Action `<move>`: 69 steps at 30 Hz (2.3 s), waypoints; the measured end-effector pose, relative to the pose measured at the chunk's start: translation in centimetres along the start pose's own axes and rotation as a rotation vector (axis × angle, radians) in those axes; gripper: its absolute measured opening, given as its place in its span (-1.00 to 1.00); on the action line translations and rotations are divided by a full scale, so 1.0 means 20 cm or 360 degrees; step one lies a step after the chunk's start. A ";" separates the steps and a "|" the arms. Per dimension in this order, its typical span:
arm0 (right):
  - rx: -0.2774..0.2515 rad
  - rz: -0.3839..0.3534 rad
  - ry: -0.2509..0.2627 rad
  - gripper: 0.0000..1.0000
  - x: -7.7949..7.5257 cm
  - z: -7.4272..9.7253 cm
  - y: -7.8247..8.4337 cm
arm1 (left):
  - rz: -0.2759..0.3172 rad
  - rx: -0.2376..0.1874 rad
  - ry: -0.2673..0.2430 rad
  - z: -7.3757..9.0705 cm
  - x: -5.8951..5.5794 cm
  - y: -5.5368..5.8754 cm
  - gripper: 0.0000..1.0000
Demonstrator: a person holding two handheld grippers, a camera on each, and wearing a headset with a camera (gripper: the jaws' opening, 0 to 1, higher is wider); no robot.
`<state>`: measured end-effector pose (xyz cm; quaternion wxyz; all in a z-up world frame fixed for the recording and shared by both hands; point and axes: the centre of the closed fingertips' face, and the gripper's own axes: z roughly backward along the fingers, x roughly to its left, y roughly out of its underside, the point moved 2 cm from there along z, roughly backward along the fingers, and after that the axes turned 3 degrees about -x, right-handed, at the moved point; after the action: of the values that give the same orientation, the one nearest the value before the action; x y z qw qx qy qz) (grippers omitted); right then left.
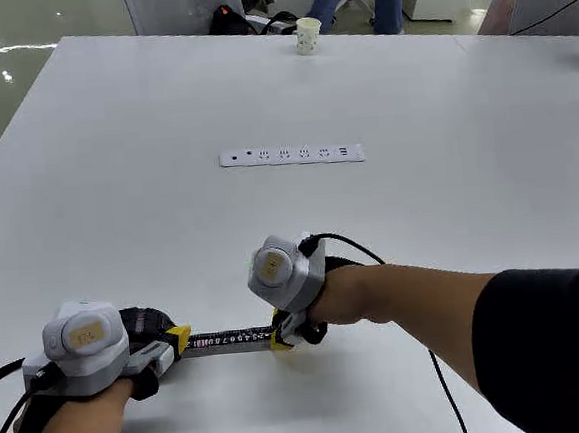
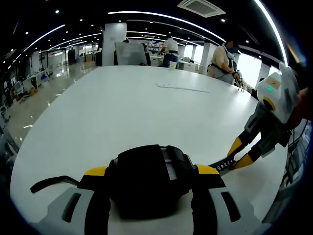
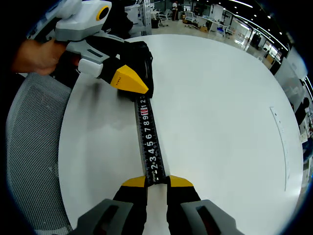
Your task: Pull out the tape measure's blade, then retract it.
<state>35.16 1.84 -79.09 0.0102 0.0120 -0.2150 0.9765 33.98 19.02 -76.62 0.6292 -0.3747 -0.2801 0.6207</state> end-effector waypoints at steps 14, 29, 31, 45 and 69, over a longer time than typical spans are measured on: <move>0.0002 0.0008 0.0007 -0.78 0.00 -0.01 -0.02 | 0.0000 0.0000 0.0002 0.00 0.00 0.00 0.26; -0.0011 -0.0013 0.0014 -0.78 0.00 -0.02 -0.04 | 0.0000 0.0006 0.0003 0.00 0.00 0.00 0.26; -0.0012 -0.0018 0.0016 -0.78 0.00 -0.02 -0.04 | 0.0001 0.0007 0.0003 0.00 0.00 0.00 0.26; -0.0027 -0.0036 0.0021 -0.77 0.00 -0.03 -0.06 | 0.0000 0.0009 0.0005 0.00 0.00 0.00 0.26; -0.0051 -0.0048 0.0032 -0.78 0.01 -0.05 -0.10 | 0.0005 0.0013 0.0012 0.00 0.00 0.00 0.25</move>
<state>35.03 4.01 -79.12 0.0273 0.0052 -0.2302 0.9728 34.03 19.06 -76.74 0.6308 -0.3749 -0.2746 0.6214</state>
